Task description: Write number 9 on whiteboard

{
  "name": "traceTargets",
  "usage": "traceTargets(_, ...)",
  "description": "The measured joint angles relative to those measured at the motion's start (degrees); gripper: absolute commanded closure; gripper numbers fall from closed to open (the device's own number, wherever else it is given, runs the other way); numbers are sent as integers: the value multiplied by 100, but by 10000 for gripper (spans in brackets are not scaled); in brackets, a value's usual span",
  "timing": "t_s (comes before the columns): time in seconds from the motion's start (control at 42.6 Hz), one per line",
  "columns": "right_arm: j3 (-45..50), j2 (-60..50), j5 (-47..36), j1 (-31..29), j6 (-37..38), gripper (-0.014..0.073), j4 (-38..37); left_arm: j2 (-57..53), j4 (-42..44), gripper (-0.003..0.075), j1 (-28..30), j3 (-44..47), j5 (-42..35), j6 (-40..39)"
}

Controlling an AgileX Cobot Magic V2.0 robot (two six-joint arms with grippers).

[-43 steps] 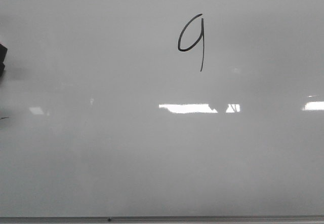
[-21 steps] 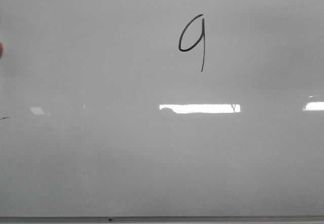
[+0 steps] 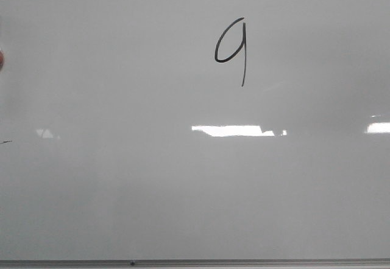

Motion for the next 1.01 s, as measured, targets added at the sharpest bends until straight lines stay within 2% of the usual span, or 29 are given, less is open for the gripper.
traceTargets(0.07, 14, -24, 25, 0, 0, 113, 0, 0, -15, 356, 0, 0, 0, 0)
traceTargets(0.164, 14, -24, 25, 0, 0, 257, -9, 0, -15, 404, 0, 0, 0, 0)
traceTargets(0.328, 14, -24, 25, 0, 0, 515, -9, 0, -15, 542, 0, 29, -66, 0)
traceTargets(0.469, 14, -24, 25, 0, 0, 657, -9, 0, -15, 654, 0, 24, -131, 0)
traceTargets(0.587, 14, -24, 25, 0, 0, 662, -9, 0, -15, 737, 0, 24, -139, 0)
traceTargets(1.009, 14, -24, 38, 0, -4, 662, -9, 0, -15, 739, 0, 24, -139, 0)
